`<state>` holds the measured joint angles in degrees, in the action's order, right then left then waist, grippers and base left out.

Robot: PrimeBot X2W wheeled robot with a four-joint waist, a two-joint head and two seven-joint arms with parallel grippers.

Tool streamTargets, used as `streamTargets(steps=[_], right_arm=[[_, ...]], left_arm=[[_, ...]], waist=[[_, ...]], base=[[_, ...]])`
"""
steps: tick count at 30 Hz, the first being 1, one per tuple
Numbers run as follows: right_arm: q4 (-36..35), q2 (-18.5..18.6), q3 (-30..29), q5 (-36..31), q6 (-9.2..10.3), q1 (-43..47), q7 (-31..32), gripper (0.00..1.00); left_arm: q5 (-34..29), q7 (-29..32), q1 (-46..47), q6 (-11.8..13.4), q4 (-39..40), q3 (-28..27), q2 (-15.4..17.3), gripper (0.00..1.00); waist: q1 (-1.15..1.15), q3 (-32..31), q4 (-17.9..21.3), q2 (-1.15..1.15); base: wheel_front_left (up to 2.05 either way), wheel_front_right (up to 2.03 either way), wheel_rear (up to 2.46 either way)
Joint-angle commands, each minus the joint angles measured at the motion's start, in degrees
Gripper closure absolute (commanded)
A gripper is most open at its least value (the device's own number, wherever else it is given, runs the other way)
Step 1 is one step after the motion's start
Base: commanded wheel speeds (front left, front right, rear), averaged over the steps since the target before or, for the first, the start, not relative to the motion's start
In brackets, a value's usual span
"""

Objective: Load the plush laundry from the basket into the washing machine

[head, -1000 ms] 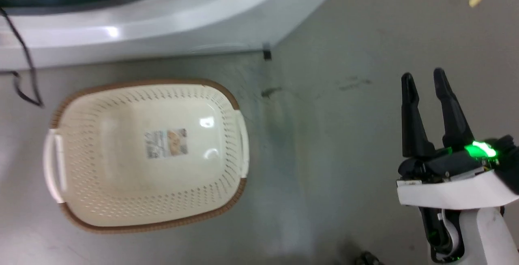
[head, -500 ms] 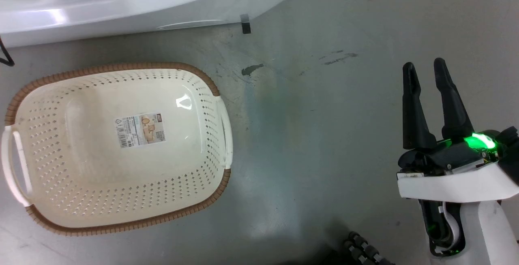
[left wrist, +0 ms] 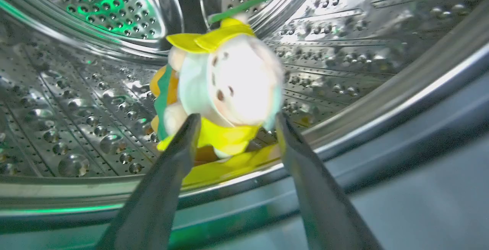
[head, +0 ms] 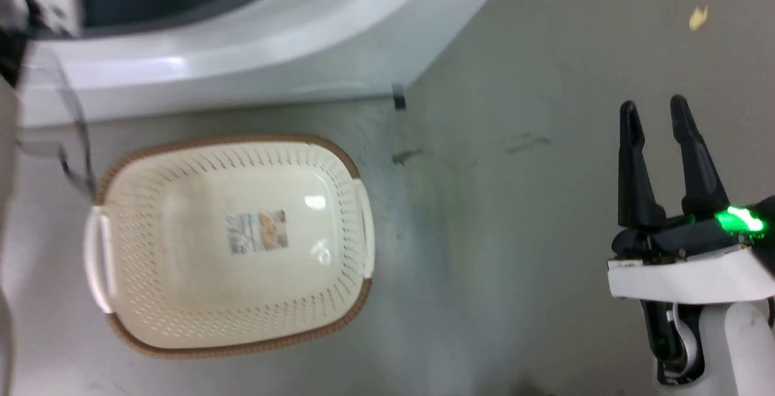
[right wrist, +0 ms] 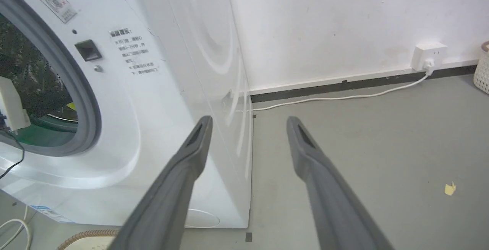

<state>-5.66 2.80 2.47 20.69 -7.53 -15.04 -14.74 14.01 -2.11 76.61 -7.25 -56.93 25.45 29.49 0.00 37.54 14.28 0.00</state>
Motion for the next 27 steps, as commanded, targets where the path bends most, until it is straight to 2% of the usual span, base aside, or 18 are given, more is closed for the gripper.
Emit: streamTargets(steps=[1, 6, 9, 10, 11, 12, 13, 14, 15, 16, 23, 27], right_arm=[[0.4, 0.1, -0.5, -1.5, 0.04, 1.4, -0.3, 0.00], [1.0, 0.1, -1.6, -3.8, 0.04, 3.5, -0.3, 0.00], [1.2, 0.1, -2.1, -4.4, 0.04, 4.5, -0.3, 0.00], [1.6, 0.1, -2.5, -5.0, 0.04, 5.7, -0.3, 0.00], [1.6, 0.1, -2.5, -5.0, 0.04, 5.7, -0.3, 0.00], [1.9, 0.1, -2.8, -5.4, 0.04, 7.1, -0.3, 0.00], [1.9, 0.1, -2.8, -5.4, 0.04, 7.1, -0.3, 0.00], [2.0, 0.1, -2.9, -5.5, 0.04, 7.7, -0.3, 0.00], [2.2, 0.1, -3.0, -5.7, 0.04, 9.0, -0.3, 0.00], [2.2, 0.1, -3.0, -5.7, 0.04, 9.0, -0.3, 0.00], [2.7, 0.1, -3.3, -5.9, 0.04, 13.9, -0.3, 0.00], [2.8, 0.1, -2.8, -5.5, 0.04, 16.5, -0.3, 0.00]], left_arm=[[0.5, -4.2, -3.4, 0.5, -0.3, 0.4, -1.1, 0.00], [2.7, -11.1, -11.2, 1.3, 1.5, -0.3, -4.5, 0.00], [3.9, -12.2, -15.2, 1.7, 3.9, -0.8, -6.1, 0.00], [5.4, -12.7, -20.3, 2.6, 7.4, -1.8, -8.1, 0.00], [5.4, -12.7, -20.3, 2.6, 7.4, -1.8, -8.1, 0.00], [6.7, -12.8, -25.9, 3.8, 12.6, -3.4, -9.4, 0.00], [6.7, -12.8, -25.9, 3.8, 12.6, -3.4, -9.4, 0.00], [7.0, -12.8, -29.0, 4.6, 15.9, -4.4, -9.8, 0.00], [7.3, -12.9, -36.0, 5.6, 22.6, -5.9, -10.6, 0.00], [7.3, -12.9, -36.0, 5.6, 22.6, -5.9, -10.6, 0.00], [6.3, -12.9, -58.7, 11.0, 42.3, -12.0, -14.6, 0.00], [4.6, -12.9, -68.4, 12.3, 49.1, -14.2, -16.6, 0.00]], waist=[[0.00, -6.9, -3.0, 0.00], [0.00, -14.6, -5.7, 0.00], [0.00, -17.5, -7.1, 0.00], [0.00, -20.7, -8.5, 0.00], [0.00, -20.7, -8.5, 0.00], [0.00, -23.4, -9.6, 0.00], [0.00, -23.4, -9.6, 0.00], [0.00, -24.8, -10.1, 0.00], [0.00, -27.0, -10.8, 0.00], [0.00, -27.0, -10.8, 0.00], [0.00, -32.7, -12.9, 0.00], [0.00, -34.6, -13.5, 0.00]], base=[[0.00, 0.00, 0.00], [0.00, 0.00, 0.00], [0.00, 0.00, 0.00], [0.00, 0.00, 0.00], [0.00, 0.00, 0.00], [0.00, 0.00, 0.00], [0.00, 0.00, 0.00], [0.00, 0.00, 0.00], [0.00, 0.00, 0.00], [0.00, 0.00, 0.00], [0.00, 0.00, 0.00], [0.00, 0.00, 0.00]])
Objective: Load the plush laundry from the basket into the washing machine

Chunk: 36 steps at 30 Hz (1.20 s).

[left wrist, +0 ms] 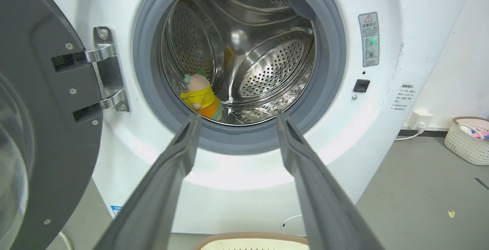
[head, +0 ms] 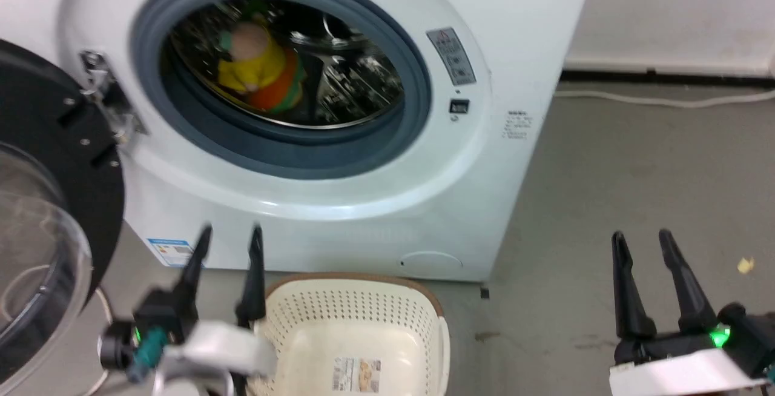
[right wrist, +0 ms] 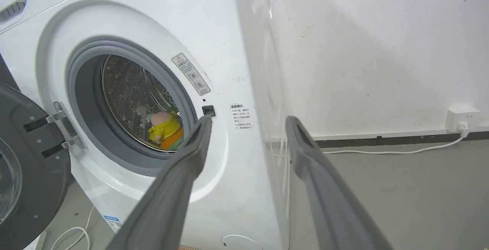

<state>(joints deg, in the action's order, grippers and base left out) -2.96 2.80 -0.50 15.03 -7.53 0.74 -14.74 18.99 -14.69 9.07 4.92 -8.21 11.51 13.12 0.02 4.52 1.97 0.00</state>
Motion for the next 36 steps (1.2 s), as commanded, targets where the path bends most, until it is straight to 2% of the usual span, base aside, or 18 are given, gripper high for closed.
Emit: streamTargets(steps=[1, 8, 13, 14, 36], right_arm=[[0.2, 0.1, 0.2, 0.2, 0.04, 1.4, -0.3, 0.00], [1.1, 0.1, 0.6, 0.2, 0.04, 5.4, -0.3, 0.00], [1.7, 0.1, 1.0, 0.2, 0.04, 6.4, -0.3, 0.00], [1.9, 0.1, 1.2, 0.2, 0.04, 6.4, -0.3, 1.00], [1.8, 0.0, 1.0, -2.0, 0.01, 4.8, 2.1, 1.00]], left_arm=[[-1.1, -0.3, -2.7, 0.3, 1.4, -0.3, -0.7, 0.00], [-5.8, -0.3, -10.4, 1.1, 3.5, 0.6, -3.4, 0.00], [-7.2, -0.3, -12.2, 0.5, 4.0, -0.4, -4.7, 0.00], [-7.7, -0.3, -12.3, 0.2, 4.2, -0.5, -4.7, 1.00], [-9.0, 2.1, -11.2, -0.4, 4.5, -1.8, -5.6, 1.00]], waist=[[-0.02, -1.9, -1.4, 0.00], [-0.02, -3.7, -2.0, 0.00], [-0.02, -4.2, -2.1, 0.00], [-0.02, -4.2, -2.1, 0.00], [-0.02, -4.3, -2.1, 0.00]], base=[[0.00, 0.00, 0.00], [0.00, 0.00, 0.00], [0.00, 0.00, 0.00], [0.00, 0.00, 0.00], [0.00, 0.00, 0.00]])
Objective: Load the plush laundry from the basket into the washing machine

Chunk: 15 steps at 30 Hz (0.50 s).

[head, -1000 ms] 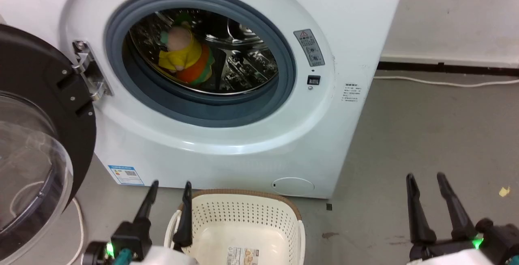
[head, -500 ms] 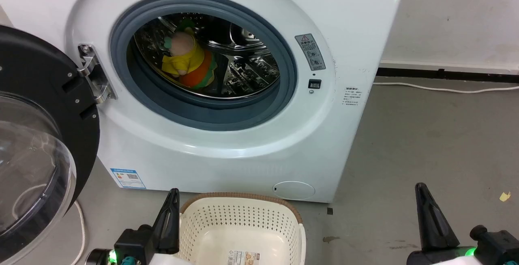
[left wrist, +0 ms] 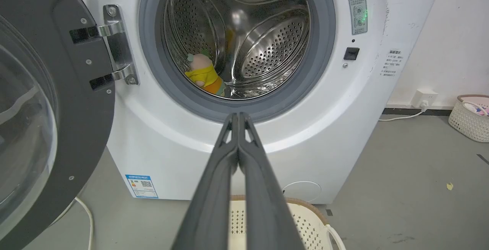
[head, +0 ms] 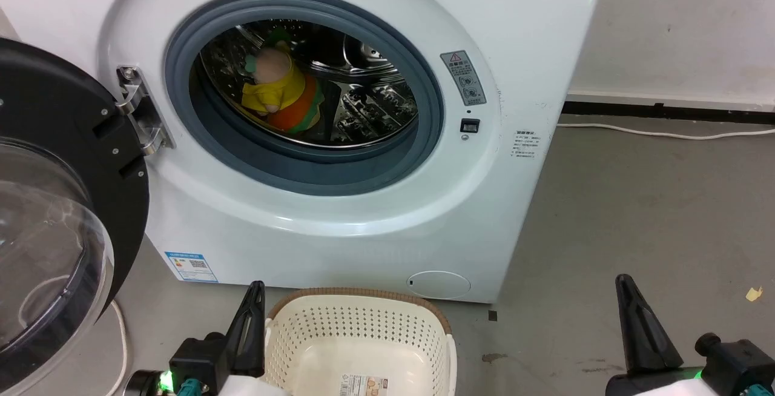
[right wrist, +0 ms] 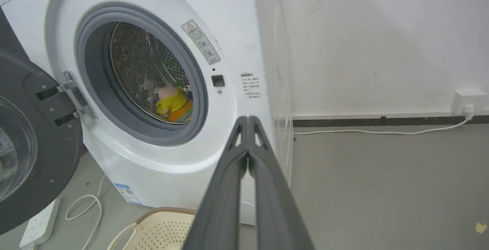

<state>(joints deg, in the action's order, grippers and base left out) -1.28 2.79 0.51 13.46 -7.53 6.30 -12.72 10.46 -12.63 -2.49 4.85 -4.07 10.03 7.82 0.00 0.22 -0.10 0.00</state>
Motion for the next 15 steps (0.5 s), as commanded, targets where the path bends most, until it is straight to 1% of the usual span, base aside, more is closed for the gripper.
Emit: streamTargets(steps=[1, 15], right_arm=[[0.2, 0.0, 0.0, -0.6, 0.01, -0.8, 0.2, 1.00], [0.3, 0.0, -0.1, -2.3, 0.01, -1.5, 1.9, 1.00]], left_arm=[[-0.5, 0.2, 0.3, -0.3, 0.4, -0.4, -0.3, 1.00], [-1.8, 1.8, 0.6, -0.9, 0.9, -1.7, -1.0, 1.00]], waist=[[0.00, 0.0, 0.0, 0.00], [0.00, 0.0, 0.0, 0.00]], base=[[0.00, 0.00, 0.00], [0.00, 0.00, 0.00]])
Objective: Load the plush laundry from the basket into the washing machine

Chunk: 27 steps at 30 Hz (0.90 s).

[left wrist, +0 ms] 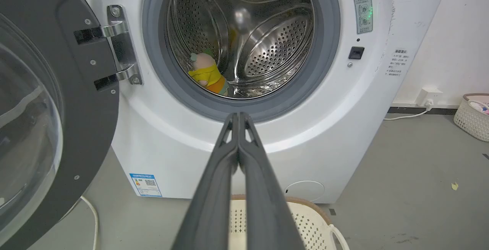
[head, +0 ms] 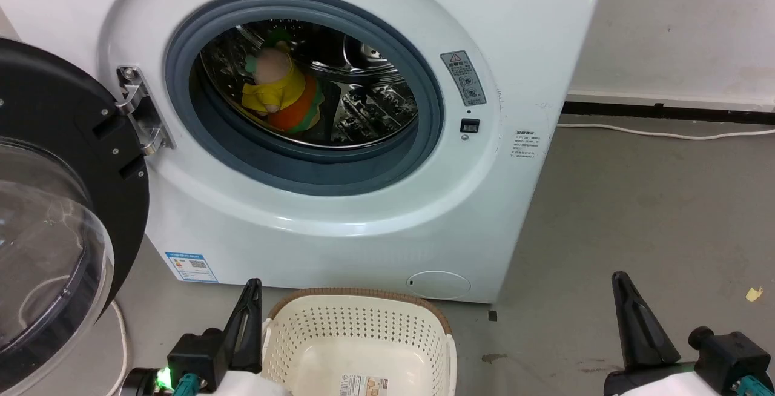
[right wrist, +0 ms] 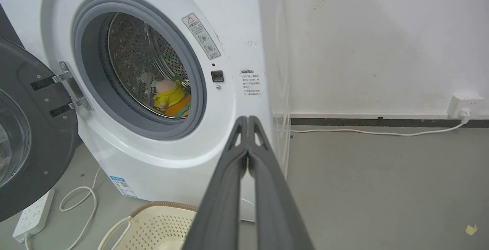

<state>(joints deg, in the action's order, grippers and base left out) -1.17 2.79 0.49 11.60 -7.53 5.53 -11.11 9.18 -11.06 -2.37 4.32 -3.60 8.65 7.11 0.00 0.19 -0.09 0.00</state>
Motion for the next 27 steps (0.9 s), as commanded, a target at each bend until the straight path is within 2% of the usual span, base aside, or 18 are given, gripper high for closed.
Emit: streamTargets(steps=[1, 27], right_arm=[[0.2, 0.0, -0.1, -0.5, 0.01, -0.8, 0.4, 1.00], [0.5, 0.0, -0.2, -3.7, 0.02, -2.1, 3.4, 1.00]], left_arm=[[-0.6, 0.4, 0.5, -0.5, 0.4, -0.4, -0.3, 1.00], [-3.1, 3.4, 1.0, -1.6, 1.3, -2.8, -1.4, 1.00]], waist=[[0.00, 0.0, 0.0, 0.00], [0.00, -0.1, 0.0, 0.00]], base=[[0.00, 0.00, 0.00], [0.00, 0.00, 0.00]])
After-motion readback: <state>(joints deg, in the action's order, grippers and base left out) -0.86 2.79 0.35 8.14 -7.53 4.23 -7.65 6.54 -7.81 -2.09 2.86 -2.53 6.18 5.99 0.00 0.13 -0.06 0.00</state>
